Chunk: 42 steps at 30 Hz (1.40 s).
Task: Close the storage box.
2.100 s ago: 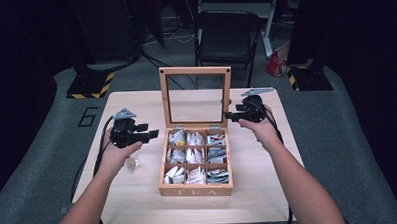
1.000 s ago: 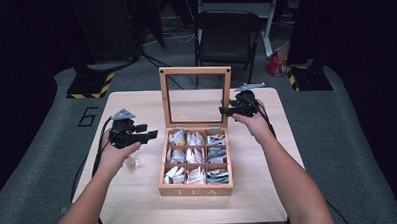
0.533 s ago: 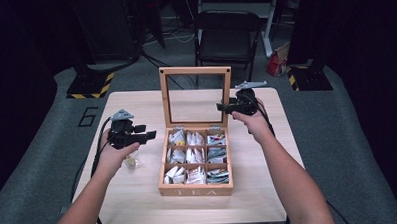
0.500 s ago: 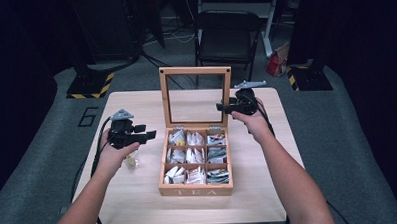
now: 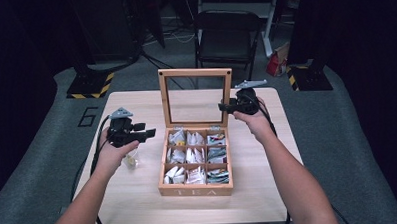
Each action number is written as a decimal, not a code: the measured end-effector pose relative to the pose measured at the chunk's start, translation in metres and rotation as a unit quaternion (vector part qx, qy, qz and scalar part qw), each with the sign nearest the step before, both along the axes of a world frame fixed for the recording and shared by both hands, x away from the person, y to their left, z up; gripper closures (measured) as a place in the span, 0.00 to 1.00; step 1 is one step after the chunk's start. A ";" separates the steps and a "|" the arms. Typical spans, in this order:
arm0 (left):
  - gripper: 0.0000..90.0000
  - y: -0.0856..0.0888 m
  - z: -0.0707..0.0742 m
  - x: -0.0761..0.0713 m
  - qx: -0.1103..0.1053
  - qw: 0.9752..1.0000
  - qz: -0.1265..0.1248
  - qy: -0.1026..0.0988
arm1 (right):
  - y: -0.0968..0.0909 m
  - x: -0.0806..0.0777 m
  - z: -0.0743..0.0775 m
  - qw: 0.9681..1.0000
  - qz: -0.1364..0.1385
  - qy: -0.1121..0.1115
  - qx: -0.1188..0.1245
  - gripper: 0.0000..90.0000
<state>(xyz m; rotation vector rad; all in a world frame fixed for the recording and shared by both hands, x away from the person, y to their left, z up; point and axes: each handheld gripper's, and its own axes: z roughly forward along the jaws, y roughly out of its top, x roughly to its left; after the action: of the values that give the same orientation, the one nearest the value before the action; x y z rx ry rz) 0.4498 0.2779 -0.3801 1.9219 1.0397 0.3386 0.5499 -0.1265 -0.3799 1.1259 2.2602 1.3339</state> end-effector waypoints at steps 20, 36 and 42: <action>0.50 -0.012 0.013 0.001 0.001 1.000 -0.007 -0.013 | -0.014 -0.024 0.002 0.999 0.042 -0.005 0.020 0.69; 0.58 -0.025 0.024 0.010 0.008 1.000 -0.017 -0.021 | -0.014 -0.043 -0.001 0.998 0.050 -0.019 0.019 0.65; 0.60 -0.029 0.033 0.013 -0.001 0.999 -0.020 -0.032 | -0.014 -0.046 -0.002 0.998 0.054 -0.023 0.019 0.64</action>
<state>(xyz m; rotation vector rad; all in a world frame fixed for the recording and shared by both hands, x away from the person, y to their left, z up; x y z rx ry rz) 0.4629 0.2493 -0.3469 1.9146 0.9580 0.3726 0.5038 -0.1407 -0.3823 0.9873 2.3017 1.4334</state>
